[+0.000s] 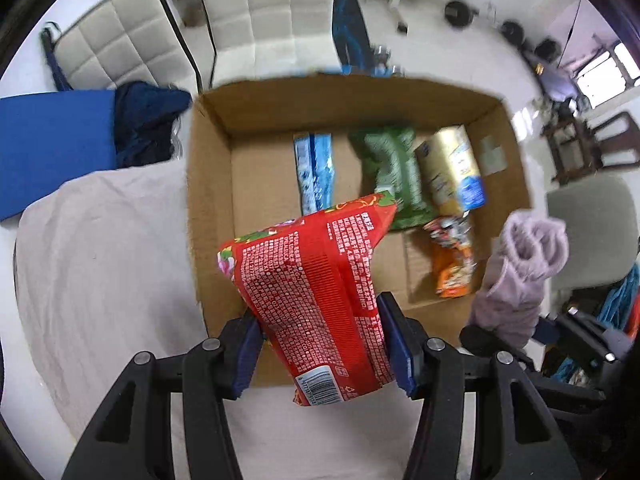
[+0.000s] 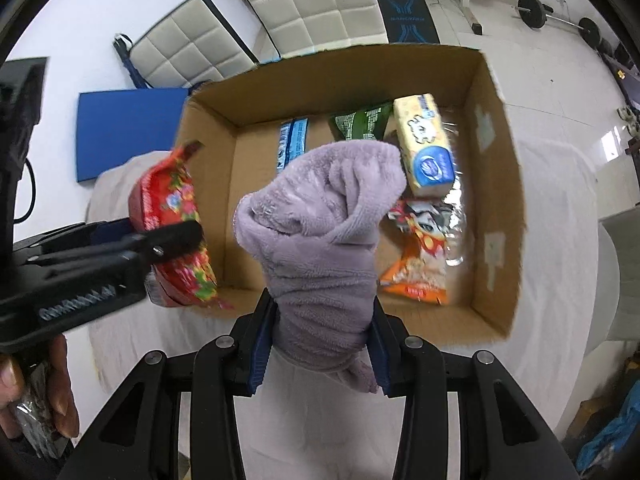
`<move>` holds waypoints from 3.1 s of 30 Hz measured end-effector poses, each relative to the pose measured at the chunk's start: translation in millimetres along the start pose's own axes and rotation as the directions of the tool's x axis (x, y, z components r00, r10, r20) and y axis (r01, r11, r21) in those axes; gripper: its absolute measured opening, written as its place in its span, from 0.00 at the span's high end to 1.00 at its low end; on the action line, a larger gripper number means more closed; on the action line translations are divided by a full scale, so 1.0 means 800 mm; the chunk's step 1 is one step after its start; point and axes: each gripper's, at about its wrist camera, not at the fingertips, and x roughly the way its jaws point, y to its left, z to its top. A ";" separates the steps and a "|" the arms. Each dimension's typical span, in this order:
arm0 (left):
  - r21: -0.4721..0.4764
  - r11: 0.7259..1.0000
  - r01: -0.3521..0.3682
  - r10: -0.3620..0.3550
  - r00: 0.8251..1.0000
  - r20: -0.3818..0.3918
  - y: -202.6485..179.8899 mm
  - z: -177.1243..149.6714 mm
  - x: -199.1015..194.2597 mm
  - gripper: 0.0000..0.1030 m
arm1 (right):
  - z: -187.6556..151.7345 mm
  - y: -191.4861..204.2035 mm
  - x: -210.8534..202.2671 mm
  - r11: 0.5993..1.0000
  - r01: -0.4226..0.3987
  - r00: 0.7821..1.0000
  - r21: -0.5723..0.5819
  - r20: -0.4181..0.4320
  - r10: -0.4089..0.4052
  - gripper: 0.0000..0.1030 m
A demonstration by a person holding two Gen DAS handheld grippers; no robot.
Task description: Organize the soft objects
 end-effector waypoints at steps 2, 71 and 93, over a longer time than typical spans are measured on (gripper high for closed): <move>0.007 1.000 -0.019 0.020 0.999 -0.048 0.002 0.010 0.025 0.50 | 0.013 0.003 0.022 1.000 0.008 0.999 -0.008 -0.034 -0.008 0.57; -0.128 0.992 -0.013 0.080 0.845 0.528 -0.069 -0.279 -0.287 0.01 | -0.230 0.012 -0.288 0.990 0.138 0.904 0.022 0.405 -0.135 0.00; -0.141 0.990 -0.009 0.091 0.804 0.588 -0.082 -0.349 -0.348 0.01 | -0.320 0.045 -0.405 0.987 0.163 0.842 0.005 0.521 -0.141 0.00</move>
